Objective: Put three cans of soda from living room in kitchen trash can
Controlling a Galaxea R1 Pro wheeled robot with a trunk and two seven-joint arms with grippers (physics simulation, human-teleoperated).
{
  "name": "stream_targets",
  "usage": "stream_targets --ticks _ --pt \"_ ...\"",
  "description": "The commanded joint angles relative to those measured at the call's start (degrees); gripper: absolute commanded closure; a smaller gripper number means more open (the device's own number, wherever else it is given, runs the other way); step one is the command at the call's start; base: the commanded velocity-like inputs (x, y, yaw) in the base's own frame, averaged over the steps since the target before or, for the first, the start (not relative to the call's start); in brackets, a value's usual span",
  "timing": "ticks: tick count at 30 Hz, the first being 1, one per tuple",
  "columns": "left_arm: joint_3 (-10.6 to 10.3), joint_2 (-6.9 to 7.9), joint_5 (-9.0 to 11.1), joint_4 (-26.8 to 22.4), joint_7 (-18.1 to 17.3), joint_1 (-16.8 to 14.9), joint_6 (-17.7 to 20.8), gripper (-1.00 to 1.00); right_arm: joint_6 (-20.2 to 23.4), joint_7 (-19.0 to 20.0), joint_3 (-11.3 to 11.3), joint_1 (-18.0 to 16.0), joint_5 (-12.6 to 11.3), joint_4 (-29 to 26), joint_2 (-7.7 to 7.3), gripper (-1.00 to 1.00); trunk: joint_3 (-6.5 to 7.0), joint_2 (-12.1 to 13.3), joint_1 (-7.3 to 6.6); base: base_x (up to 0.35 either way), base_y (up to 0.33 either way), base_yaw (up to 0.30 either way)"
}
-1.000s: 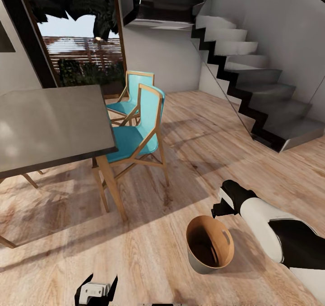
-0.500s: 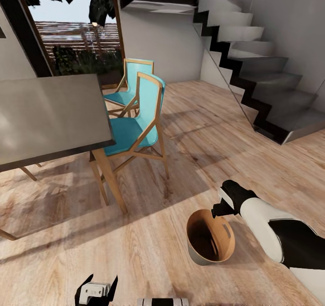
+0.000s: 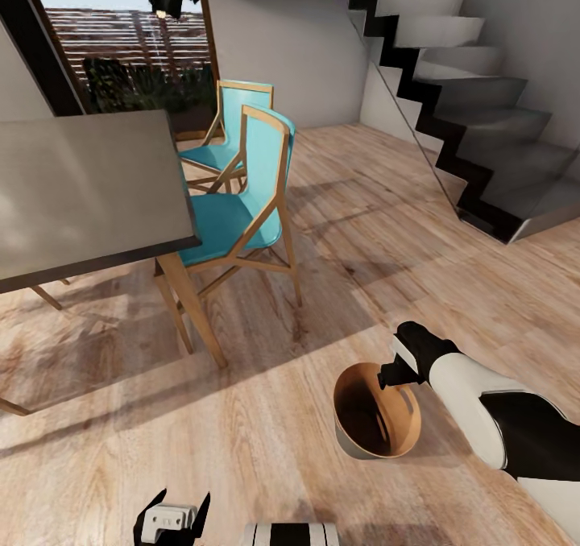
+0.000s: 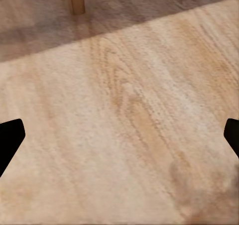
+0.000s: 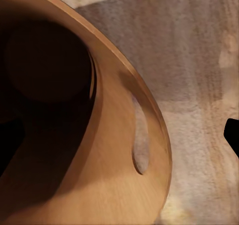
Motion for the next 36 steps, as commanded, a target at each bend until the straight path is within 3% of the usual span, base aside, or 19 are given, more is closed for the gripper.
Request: stream_targets --ticks 1,36 --pt "0.00 0.00 0.00 0.00 0.00 0.00 0.00 -1.00 0.00 0.00 0.00 0.00 0.01 -0.01 0.01 -1.00 -0.01 0.00 0.00 0.000 0.000 0.000" --pt "0.10 0.00 -0.04 -0.29 0.06 0.00 -0.19 -1.00 -0.01 0.00 0.07 0.05 0.01 -0.06 -0.03 -1.00 -0.01 0.00 0.00 -0.012 -0.020 0.000"
